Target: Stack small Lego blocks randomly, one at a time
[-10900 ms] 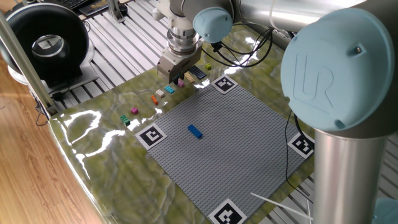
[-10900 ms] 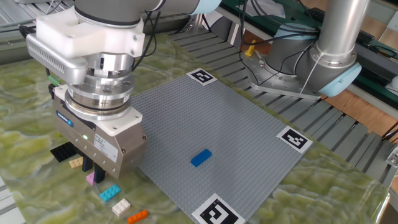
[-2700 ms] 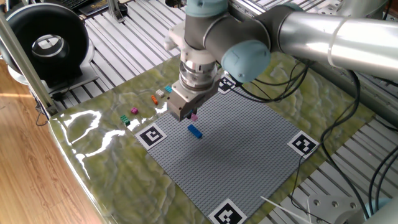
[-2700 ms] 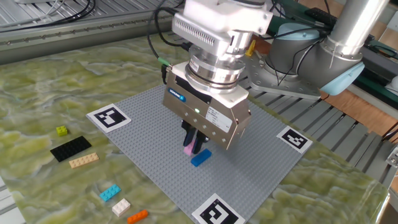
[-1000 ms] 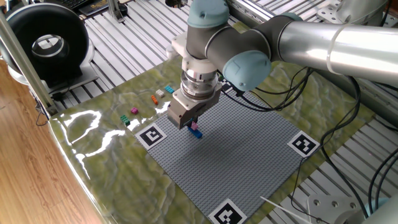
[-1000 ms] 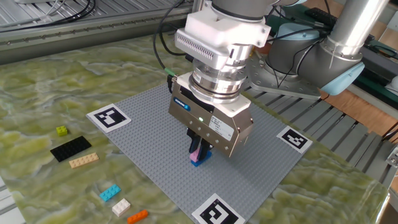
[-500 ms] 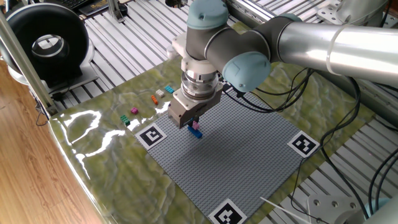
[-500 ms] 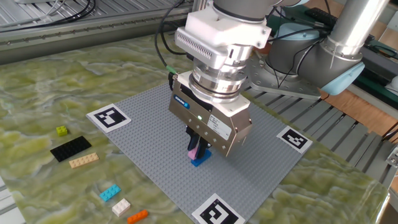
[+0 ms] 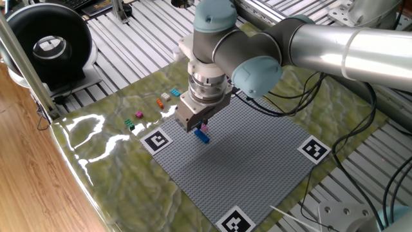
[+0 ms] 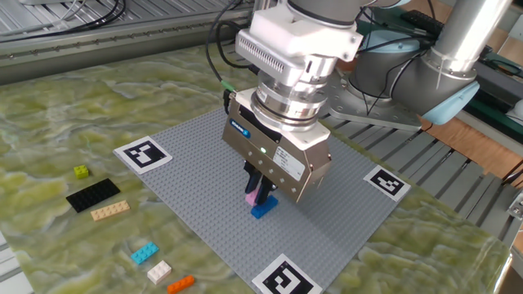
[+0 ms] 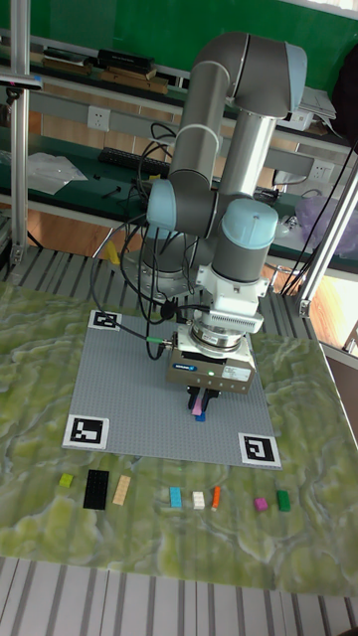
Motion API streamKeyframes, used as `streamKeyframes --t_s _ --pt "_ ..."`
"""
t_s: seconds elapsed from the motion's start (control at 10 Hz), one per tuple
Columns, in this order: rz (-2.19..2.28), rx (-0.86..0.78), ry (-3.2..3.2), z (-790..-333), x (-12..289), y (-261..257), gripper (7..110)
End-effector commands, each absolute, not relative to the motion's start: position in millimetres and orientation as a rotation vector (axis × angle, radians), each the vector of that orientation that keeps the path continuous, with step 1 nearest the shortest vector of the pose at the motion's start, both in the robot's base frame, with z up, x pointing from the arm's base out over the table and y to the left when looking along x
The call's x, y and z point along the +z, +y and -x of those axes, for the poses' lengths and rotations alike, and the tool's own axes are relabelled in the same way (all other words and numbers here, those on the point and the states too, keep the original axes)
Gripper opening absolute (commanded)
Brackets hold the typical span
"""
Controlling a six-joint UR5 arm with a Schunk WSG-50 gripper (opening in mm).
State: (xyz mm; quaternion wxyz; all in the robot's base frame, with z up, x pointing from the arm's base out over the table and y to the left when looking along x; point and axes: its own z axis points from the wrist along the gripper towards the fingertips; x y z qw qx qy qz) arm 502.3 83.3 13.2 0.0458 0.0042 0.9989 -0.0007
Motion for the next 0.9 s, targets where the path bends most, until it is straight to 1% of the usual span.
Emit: streamKeyframes --t_s 0.0,0.8 --pt "-0.031 0.022 3.042 -507 17 93 7" --pt "-0.055 0.018 3.052 -499 6 93 7"
